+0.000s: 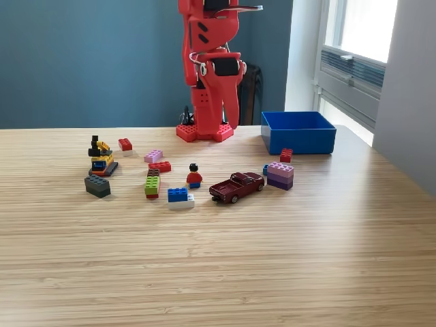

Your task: Grasp a lego block and put it in the bin.

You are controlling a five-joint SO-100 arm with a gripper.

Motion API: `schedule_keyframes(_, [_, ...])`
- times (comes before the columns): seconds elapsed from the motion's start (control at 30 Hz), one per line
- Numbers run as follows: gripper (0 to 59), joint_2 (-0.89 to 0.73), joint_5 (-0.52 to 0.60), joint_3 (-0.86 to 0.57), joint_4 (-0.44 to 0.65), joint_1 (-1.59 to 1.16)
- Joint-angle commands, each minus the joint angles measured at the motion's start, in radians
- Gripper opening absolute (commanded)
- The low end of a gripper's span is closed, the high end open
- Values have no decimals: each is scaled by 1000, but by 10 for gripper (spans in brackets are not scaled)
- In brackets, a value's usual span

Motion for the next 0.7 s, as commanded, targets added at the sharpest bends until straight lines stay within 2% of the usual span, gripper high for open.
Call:
schedule_keyframes(0.03, [430, -109, -46, -110, -8, 26])
schedule_keyframes(0.33, [432, -339, -104, -282, -32, 57])
schedule_keyframes(0.7, [432, -528, -149, -402, -32, 51])
